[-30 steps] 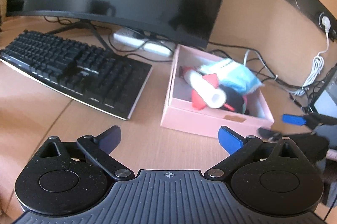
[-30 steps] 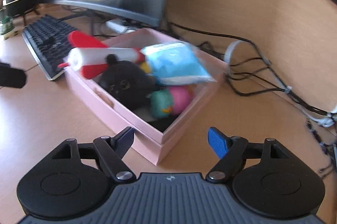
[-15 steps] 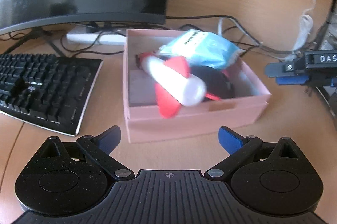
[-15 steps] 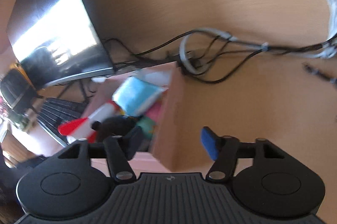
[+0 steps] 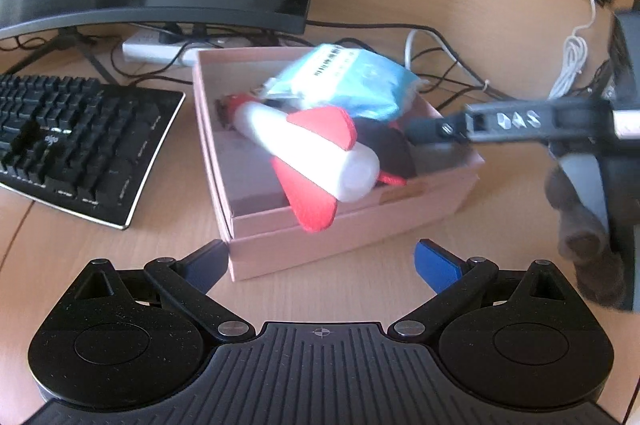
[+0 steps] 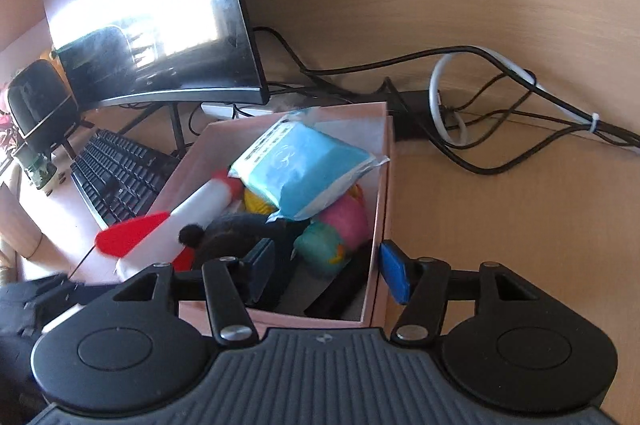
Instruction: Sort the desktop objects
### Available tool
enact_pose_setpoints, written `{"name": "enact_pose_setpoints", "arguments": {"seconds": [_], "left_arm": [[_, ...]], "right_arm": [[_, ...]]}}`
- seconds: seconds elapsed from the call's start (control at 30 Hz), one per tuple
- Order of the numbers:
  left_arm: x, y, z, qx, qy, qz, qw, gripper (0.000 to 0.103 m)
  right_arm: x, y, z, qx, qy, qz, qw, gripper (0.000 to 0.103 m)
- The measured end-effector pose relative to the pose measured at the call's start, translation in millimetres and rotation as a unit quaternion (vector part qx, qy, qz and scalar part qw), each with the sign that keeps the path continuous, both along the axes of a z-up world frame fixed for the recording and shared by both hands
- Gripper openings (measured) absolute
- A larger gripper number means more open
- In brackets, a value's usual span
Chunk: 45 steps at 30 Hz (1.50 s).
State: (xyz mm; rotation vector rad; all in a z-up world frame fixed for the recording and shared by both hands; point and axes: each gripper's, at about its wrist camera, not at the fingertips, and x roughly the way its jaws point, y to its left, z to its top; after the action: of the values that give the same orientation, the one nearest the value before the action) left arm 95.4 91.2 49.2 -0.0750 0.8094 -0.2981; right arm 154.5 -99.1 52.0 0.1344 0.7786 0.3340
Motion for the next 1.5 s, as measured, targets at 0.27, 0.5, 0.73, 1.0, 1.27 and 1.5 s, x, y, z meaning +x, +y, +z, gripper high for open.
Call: {"name": "enact_pose_setpoints", "arguments": {"seconds": [0.27,0.5,0.73,1.0,1.27,1.5], "left_arm": [[-22.2,-0.3,7.9,0.014,-0.012,0.028,0.9995,0.101],[-66.3,-28.4,-19.5,0.003,-0.001,0.063,0.998,0.103],[-82.1,-52.9,-33.2,0.014,0.018,0.074,0.997,0.103],[-83.5,-75.3,-40.7,0.062,-0.011,0.131,0.9893,0.103],[-92.4,-83.1,-49.4,0.09,-0.048,0.145,0.9841,0.103],[-92.5,-84.0,-50.0,0.092,-0.05,0.152,0.9828,0.103]], "right_arm": [[-11.6,5.3,12.7,-0.015,-0.038,-0.02,0.999,0.06],[-105.4,-25.9,16.3,-0.067,-0.048,-0.042,0.996,0.084],[-178.3,-51.9,-21.5,-0.141,0.008,-0.001,0.99,0.094],[-201.8,-86.6,-30.6,-0.139,-0.013,0.021,0.99,0.103],[-202.5,-108.5,-49.2,-0.142,-0.042,0.046,0.988,0.103],[-193.8,-98.0,-60.1,-0.147,-0.058,0.099,0.982,0.103]]}}
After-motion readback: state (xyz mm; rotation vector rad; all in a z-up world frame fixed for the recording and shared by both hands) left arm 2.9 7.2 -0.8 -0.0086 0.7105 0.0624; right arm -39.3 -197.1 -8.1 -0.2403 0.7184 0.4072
